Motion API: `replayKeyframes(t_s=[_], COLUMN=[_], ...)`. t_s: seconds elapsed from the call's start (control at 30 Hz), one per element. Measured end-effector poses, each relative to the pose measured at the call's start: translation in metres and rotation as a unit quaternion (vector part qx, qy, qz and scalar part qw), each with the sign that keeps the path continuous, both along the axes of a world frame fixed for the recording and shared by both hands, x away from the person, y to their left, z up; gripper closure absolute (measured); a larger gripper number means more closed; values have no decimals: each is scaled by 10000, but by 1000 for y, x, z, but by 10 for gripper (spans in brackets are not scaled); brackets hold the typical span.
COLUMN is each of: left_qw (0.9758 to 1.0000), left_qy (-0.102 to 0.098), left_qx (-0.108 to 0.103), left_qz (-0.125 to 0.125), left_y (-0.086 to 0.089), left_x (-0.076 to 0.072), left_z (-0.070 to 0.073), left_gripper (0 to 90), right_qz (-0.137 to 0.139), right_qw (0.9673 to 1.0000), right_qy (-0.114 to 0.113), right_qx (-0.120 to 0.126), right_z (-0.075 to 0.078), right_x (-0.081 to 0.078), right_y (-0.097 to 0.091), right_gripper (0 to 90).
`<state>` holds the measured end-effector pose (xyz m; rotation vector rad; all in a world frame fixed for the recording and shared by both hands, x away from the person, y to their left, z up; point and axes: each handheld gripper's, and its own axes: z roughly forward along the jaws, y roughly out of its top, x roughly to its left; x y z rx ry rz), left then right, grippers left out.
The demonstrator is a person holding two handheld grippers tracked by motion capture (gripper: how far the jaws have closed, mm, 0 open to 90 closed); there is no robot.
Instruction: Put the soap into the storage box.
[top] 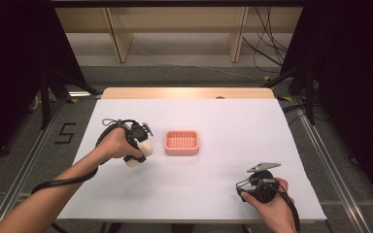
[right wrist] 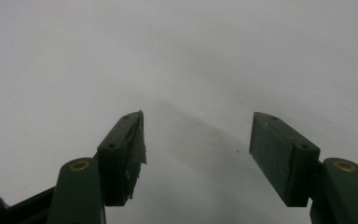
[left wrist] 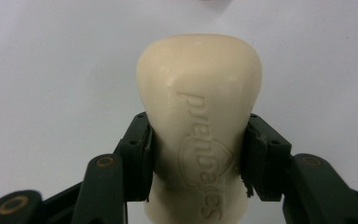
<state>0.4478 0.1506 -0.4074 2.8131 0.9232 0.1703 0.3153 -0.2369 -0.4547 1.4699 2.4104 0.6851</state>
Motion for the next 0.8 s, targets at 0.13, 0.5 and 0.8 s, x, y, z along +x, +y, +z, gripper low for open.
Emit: replayKeyframes(t_s=[0.13,0.5,0.8], left_qw=[10000,9997,9994], left_qy=[-25,-95,-133], left_qx=[-40,-39,-30], left_qz=[-8,-203,-312], left_y=[-3,-11,-19], left_x=[1,7,11], left_z=[0,4,8], left_gripper=[494,494,494], right_qz=[-41,26,-23], right_qw=[10000,9999,10000], right_qy=[4,-113,-46], right_qx=[16,7,25], right_z=[0,-1,0], right_x=[-1,-2,-4], right_y=[-1,-2,-2], right_gripper=[364,362,359])
